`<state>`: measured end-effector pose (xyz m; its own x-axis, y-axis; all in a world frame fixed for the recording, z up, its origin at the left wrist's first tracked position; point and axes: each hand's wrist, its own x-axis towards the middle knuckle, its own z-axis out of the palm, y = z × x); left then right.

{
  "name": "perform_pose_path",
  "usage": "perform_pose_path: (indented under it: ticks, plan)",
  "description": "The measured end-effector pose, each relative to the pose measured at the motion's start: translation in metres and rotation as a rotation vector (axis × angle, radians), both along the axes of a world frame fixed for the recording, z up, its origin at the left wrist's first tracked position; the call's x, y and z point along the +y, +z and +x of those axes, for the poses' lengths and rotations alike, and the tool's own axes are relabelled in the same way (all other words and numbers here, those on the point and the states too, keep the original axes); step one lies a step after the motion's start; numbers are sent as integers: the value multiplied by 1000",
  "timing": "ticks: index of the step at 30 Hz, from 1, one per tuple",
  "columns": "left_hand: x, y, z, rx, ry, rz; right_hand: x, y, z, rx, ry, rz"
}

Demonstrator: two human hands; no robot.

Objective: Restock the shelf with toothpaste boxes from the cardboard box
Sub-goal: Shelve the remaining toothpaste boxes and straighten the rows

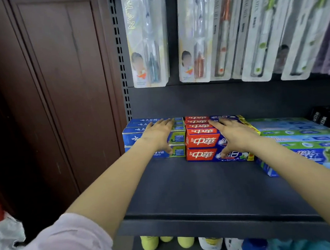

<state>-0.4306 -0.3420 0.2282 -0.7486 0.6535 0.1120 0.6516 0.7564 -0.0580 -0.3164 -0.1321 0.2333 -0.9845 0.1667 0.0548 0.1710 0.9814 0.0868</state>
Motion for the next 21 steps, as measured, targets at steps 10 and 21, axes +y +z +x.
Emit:
perform_pose_path:
  ticks: [10, 21]
  plan:
    - [51, 16, 34, -120, -183, 108, 45, 17, -6, 28, -216, -353]
    - [64, 7, 27, -23, -132, 16, 44, 10, -10, 21, -165, -302]
